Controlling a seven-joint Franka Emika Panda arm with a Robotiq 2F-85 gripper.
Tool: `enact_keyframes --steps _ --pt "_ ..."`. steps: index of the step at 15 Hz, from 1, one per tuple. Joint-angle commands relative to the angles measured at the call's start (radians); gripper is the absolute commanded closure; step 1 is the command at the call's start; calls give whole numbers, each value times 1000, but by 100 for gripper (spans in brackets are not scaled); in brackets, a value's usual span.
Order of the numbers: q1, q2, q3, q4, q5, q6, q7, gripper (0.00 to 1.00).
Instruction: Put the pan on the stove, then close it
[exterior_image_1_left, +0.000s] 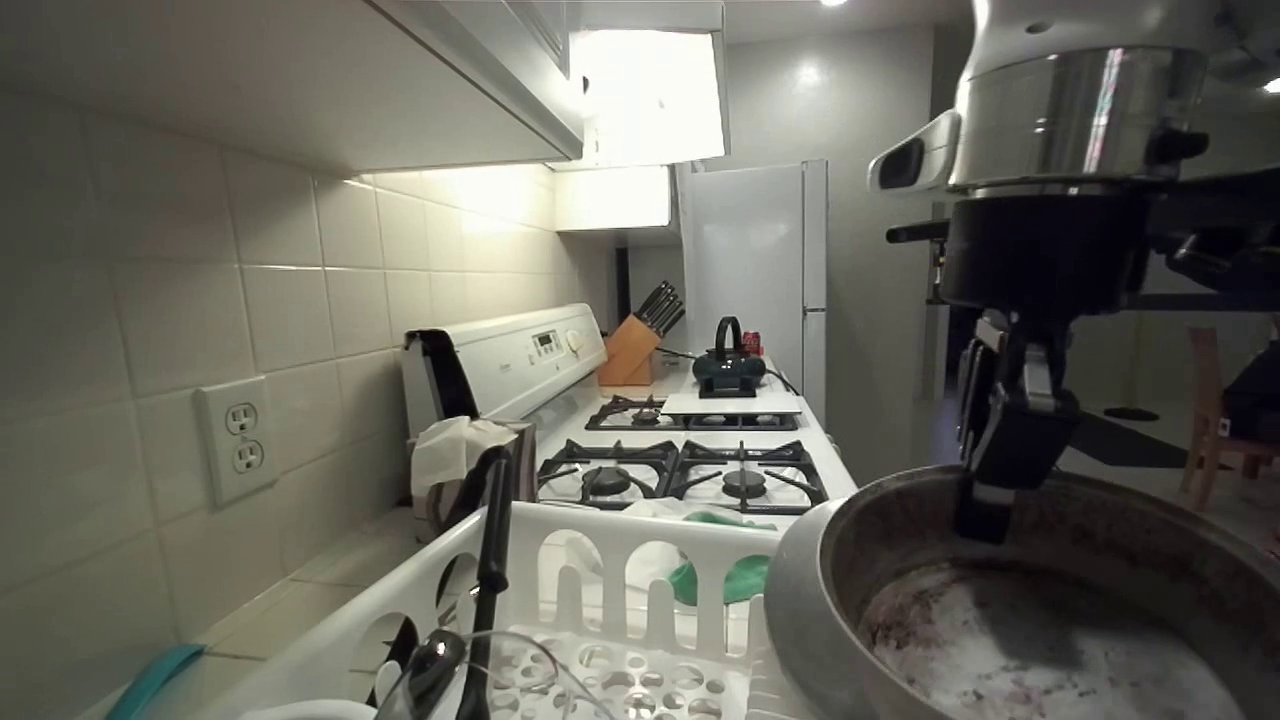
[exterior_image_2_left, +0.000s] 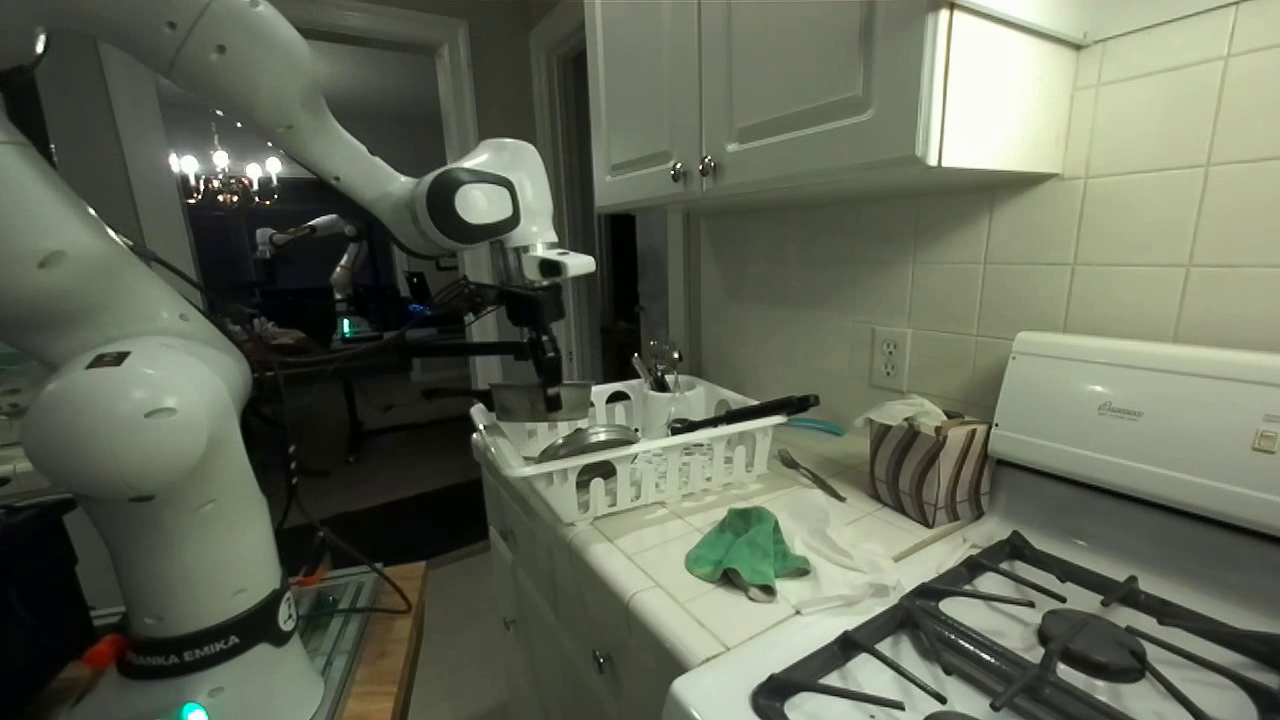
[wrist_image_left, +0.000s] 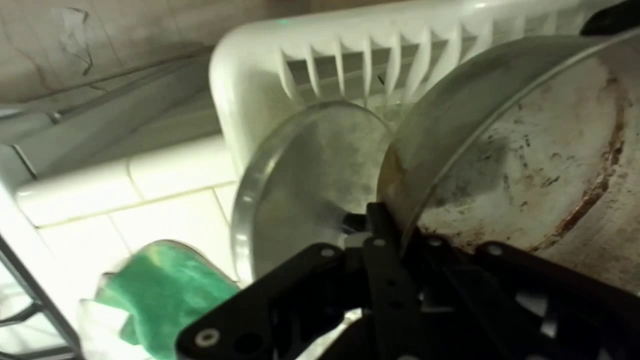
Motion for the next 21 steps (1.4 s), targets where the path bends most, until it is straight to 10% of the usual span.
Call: enact_keyframes --steps 1,9,21 --pt "-8 -251 4 -96 -50 -106 153 99" --pt "-66 -263 52 -64 -48 -150 99 99" --pt "-595 -505 -340 -91 -110 -282 71 99"
